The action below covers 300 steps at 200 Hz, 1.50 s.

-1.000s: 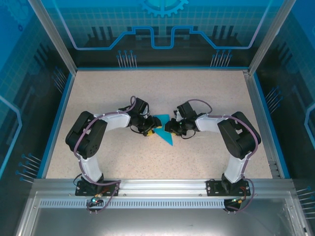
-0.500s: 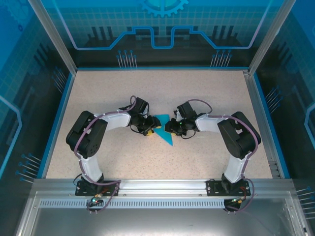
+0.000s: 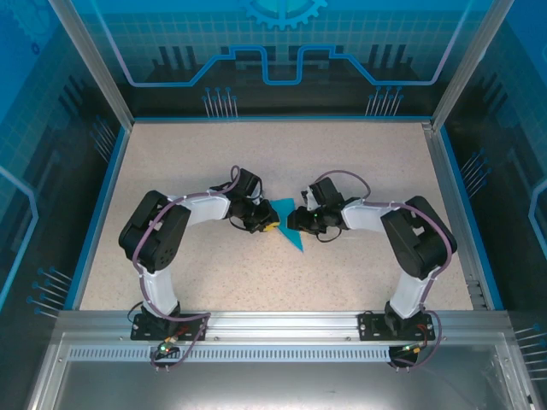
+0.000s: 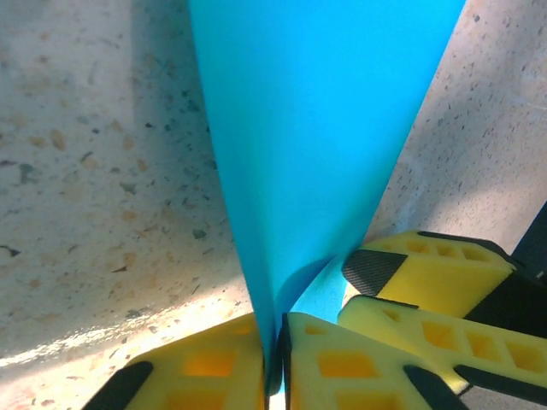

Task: Fold a paper plane with a square sheet of paper (pick it up from the middle)
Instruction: Fold the wing for the fifth time at the center of the table.

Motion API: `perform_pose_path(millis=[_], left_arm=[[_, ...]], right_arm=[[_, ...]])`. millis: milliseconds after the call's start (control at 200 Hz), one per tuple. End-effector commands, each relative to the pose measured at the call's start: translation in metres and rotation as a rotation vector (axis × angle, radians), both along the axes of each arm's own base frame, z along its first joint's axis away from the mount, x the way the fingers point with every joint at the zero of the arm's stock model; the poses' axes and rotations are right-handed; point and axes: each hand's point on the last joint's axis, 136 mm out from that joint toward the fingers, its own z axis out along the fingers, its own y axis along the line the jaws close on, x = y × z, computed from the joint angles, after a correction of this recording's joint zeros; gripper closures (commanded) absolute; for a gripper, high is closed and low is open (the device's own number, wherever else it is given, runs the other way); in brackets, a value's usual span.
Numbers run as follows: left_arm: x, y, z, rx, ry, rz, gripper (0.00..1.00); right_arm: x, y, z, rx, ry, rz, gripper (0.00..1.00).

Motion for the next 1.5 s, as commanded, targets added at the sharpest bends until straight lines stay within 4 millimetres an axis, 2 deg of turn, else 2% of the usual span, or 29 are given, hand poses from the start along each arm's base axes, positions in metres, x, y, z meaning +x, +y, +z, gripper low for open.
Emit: perform_pose_path(millis=[0,140,240,385,475,580,715,795,905,1140,1356,1496], left_arm=[[-0.003,-0.007,0.014,-0.029,-0.02,-0.014,0.93],[-0.008,-0.004,0.018,-0.003,-0.039,0.015,0.98],[-0.012,0.006,0.019,0.032,-0.052,0.065,0.99],[-0.018,0.017,0.023,0.065,-0.067,0.135,0.99],[-0.022,0.018,0.024,0.07,-0.068,0.155,1.0],[-0.026,0.016,0.022,0.069,-0.057,0.169,0.99],[-0.025,0.012,0.023,0.055,-0.049,0.167,1.0],[-0.024,0.009,0.025,0.047,-0.046,0.159,0.99],[-0.023,0.006,0.027,0.04,-0.04,0.152,0.99],[-0.022,0.002,0.028,0.026,-0.026,0.146,0.96],[-0.023,0.002,0.028,0.03,-0.015,0.145,0.96],[-0.023,0.003,0.029,0.036,-0.011,0.146,0.95]], right_arm=[[0.006,-0.017,0.011,-0.059,-0.137,0.046,0.56],[0.008,-0.024,0.031,-0.108,-0.272,0.081,0.43],[0.004,-0.026,0.047,-0.161,-0.388,0.116,0.35],[-0.003,-0.027,0.062,-0.3,-0.55,0.17,0.32],[-0.008,-0.021,0.064,-0.349,-0.61,0.21,0.33],[-0.017,-0.005,0.064,-0.355,-0.683,0.285,0.31],[-0.031,0.014,0.055,-0.389,-0.778,0.383,0.28],[-0.038,0.02,0.047,-0.422,-0.833,0.43,0.3],[-0.043,0.031,0.045,-0.421,-0.933,0.465,0.34],[-0.04,0.044,0.024,-0.496,-0.965,0.507,0.47],[-0.03,0.047,0.023,-0.525,-1.036,0.457,0.54],[-0.026,0.047,0.022,-0.539,-1.054,0.441,0.64]])
